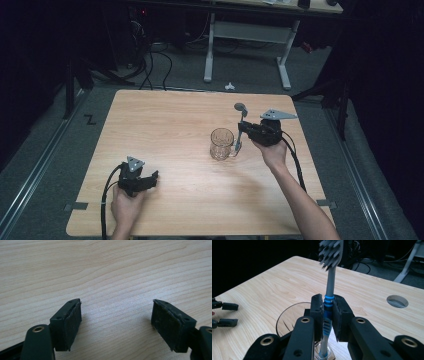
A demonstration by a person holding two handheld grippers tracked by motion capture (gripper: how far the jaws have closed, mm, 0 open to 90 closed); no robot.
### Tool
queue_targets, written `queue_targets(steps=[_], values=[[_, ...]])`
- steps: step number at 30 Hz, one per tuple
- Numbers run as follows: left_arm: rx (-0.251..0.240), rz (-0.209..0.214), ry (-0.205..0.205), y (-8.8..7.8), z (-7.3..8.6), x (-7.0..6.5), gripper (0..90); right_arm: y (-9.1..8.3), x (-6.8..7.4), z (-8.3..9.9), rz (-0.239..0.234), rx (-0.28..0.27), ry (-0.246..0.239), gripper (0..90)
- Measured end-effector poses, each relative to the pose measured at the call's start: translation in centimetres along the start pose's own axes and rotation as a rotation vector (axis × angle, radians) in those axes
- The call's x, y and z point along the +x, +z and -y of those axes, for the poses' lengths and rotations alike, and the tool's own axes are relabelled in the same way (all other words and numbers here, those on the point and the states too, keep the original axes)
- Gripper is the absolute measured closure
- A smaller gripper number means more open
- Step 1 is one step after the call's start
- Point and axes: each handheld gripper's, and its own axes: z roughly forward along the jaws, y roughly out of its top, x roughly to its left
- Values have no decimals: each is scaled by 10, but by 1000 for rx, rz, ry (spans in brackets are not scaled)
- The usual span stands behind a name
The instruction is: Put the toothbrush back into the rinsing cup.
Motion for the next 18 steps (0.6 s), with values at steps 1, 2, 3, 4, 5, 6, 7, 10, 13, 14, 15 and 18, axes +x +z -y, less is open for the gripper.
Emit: queue_targets(steps=[1,2,3,4,5,6,7,10,13,14,15,18], values=[[-1,0,0,0,0,0,248,0,0,0,1,1,-1,799],[0,0,0,0,0,0,248,0,1,0,3,4,-5,799],[0,0,0,0,0,0,248,0,1,0,4,5,-7,799],[0,0,0,0,0,0,248,0,1,0,5,9,-9,799],[0,0,0,0,0,0,247,0,1,0,7,10,-12,798],[0,0,0,0,0,0,248,-1,1,1,7,12,-12,798],[0,0,0,0,0,0,248,0,1,1,8,15,-13,799],[0,0,0,0,0,0,248,0,2,1,11,17,-18,798],[0,0,0,0,0,0,248,0,3,2,15,16,-30,799],[0,0,0,0,0,0,248,0,3,2,16,16,-31,799],[0,0,0,0,0,0,248,1,4,2,15,17,-29,799],[0,-1,0,0,0,0,247,2,4,3,14,21,-28,798]])
